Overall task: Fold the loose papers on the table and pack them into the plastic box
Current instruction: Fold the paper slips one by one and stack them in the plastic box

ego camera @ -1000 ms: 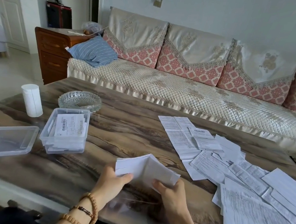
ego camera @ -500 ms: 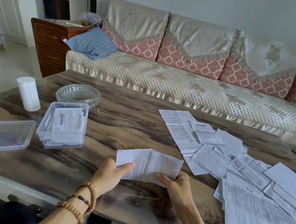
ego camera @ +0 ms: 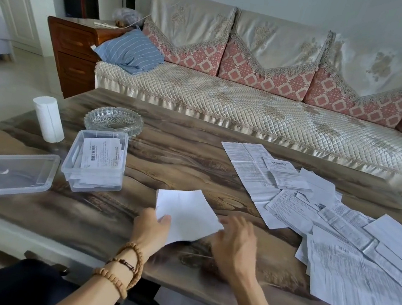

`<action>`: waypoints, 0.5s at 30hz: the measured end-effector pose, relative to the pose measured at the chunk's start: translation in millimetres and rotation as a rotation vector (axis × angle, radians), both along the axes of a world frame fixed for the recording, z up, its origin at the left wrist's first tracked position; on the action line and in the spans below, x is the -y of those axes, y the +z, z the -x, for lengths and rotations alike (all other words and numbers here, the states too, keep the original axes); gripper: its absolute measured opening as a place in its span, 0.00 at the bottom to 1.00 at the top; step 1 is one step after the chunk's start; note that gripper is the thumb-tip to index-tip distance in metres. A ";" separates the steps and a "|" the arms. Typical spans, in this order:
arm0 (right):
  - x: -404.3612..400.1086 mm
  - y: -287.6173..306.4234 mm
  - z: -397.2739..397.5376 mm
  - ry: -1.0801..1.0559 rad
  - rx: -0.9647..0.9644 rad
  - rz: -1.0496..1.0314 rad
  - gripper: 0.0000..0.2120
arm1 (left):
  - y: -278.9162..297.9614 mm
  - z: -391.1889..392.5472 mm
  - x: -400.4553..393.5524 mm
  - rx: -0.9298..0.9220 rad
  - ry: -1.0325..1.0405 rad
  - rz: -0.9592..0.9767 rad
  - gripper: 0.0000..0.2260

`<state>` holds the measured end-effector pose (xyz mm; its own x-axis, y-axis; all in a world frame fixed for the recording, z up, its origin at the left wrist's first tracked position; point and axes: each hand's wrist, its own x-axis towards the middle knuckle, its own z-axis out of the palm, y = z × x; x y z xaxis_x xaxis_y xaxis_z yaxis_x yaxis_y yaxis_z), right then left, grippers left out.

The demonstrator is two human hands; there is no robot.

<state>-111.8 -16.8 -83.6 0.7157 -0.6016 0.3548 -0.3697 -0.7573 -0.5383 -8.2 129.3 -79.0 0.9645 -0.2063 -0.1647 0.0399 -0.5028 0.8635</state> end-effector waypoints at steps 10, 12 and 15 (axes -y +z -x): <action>-47.0 -23.9 -9.7 0.312 -0.148 0.297 0.17 | -1.8 7.1 -8.5 -0.119 0.071 0.132 0.09; -37.8 -24.0 -4.4 0.401 -0.142 0.259 0.18 | 3.2 -0.3 -30.9 -0.062 0.020 0.110 0.10; -19.5 -20.2 0.6 0.525 -0.136 0.156 0.21 | 7.6 -16.4 -68.4 0.185 -0.089 -0.159 0.10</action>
